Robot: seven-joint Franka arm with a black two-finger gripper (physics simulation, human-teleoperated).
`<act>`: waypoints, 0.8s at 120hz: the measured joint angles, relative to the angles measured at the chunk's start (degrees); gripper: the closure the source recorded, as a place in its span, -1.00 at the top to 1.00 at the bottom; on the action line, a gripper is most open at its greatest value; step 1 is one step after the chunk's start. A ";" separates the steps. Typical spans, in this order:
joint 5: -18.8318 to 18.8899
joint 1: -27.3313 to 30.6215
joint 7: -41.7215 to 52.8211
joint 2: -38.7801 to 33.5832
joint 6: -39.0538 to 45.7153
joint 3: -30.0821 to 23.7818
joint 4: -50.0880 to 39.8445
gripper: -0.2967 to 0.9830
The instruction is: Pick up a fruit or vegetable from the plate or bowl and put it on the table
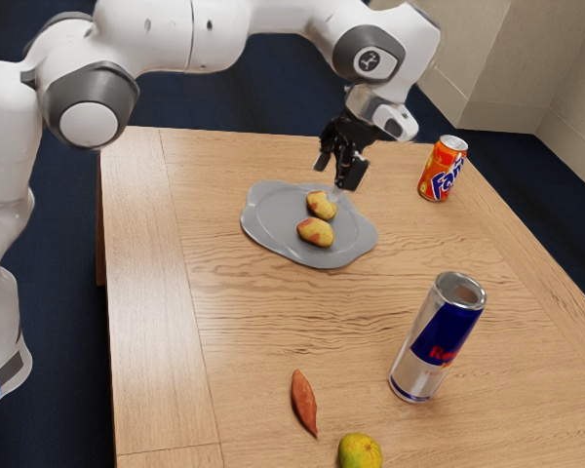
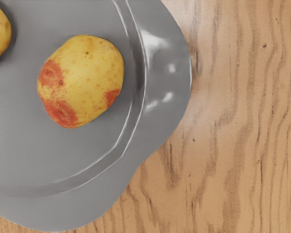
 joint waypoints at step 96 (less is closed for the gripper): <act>-2.33 0.41 52.64 0.08 15.99 0.28 -13.15 0.53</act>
